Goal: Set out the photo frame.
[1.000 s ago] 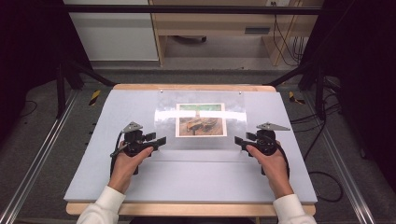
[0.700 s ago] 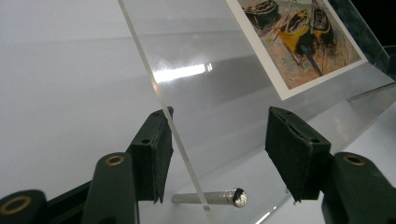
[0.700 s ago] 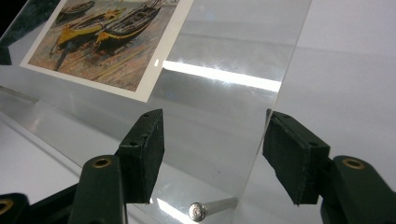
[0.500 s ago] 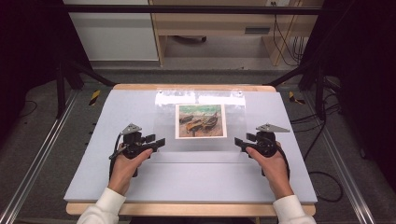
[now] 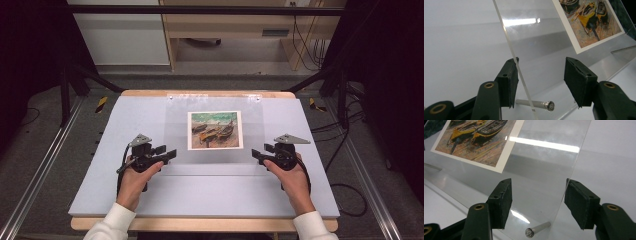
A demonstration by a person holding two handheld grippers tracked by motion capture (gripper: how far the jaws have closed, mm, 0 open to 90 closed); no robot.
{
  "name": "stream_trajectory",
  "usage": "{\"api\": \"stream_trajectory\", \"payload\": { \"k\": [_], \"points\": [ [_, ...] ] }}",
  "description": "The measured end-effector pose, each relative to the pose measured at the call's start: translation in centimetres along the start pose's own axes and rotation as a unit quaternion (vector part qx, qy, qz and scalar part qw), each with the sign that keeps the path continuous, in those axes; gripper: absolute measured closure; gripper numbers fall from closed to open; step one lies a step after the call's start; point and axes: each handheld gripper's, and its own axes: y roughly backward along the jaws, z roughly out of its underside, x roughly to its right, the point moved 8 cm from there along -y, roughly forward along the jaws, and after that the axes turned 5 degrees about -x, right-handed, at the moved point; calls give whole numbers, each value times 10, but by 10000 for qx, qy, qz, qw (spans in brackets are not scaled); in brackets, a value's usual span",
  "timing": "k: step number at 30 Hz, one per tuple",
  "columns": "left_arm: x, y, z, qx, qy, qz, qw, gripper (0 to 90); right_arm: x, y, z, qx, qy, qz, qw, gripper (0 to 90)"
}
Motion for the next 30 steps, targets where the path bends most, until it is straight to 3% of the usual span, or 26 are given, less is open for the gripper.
{"api": "stream_trajectory", "payload": {
  "k": [30],
  "points": [
    [3,8,6,17,31,-44,10000,512,-3,9,7,89,62,139,9998,472]
  ]
}}
